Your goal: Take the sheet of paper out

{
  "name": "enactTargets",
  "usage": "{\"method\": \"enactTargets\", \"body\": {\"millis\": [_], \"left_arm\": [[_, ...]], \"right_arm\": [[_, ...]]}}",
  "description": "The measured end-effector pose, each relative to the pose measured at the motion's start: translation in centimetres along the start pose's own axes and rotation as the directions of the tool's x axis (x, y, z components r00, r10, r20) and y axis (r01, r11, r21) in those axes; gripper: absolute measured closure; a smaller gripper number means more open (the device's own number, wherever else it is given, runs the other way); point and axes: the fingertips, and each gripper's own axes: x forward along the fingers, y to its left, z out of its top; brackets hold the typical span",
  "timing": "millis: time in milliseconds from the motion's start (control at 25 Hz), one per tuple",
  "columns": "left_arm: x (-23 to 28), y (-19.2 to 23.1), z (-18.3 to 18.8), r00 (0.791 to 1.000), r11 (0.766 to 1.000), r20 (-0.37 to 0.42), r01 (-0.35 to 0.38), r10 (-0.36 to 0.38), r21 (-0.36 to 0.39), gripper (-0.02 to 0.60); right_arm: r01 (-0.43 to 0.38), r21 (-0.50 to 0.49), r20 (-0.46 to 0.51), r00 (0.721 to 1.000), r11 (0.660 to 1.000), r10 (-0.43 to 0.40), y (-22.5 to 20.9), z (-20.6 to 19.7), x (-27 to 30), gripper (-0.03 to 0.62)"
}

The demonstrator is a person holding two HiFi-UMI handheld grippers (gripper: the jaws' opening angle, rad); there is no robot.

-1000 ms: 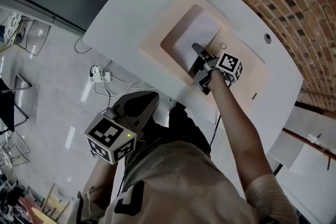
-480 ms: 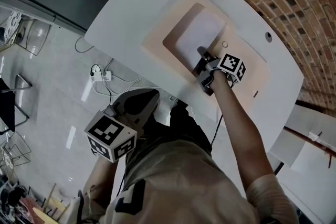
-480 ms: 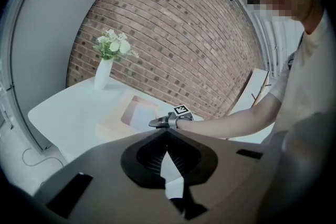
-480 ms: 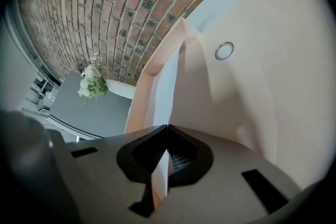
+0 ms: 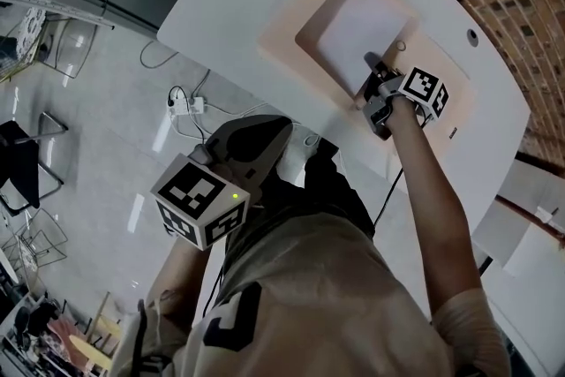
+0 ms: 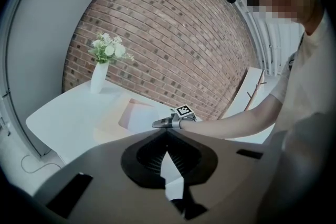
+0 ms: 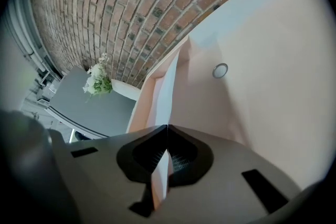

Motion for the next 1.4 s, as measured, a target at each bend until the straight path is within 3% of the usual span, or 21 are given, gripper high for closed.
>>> {"method": "enactTargets", "body": {"millis": [440, 1000, 1400], "left_arm": [[-2.6, 1.0, 0.0, 1.0, 0.999, 0.015, -0.023, 0.022, 0.035, 0.568], [-5.8, 1.5, -1.1, 0.999, 0.999, 0.045, 0.026, -0.027, 0.031, 0.568], [-7.2, 2.6, -2.2, 0.999, 0.999, 0.025, 0.047, -0.047, 0.017, 0.568]], "right_arm": [[0.042, -0.12, 0.042, 0.998, 0.992, -0.038, 0.8, -1.2, -2.1, 0.569], [0.074, -0.135, 0.15, 0.987, 0.988, -0.054, 2.4, -2.1, -4.7, 0.569], [0.097, -0.115, 0.202, 0.977, 0.989, -0.072, 2.4, -2.8, -5.6, 0.569]]}}
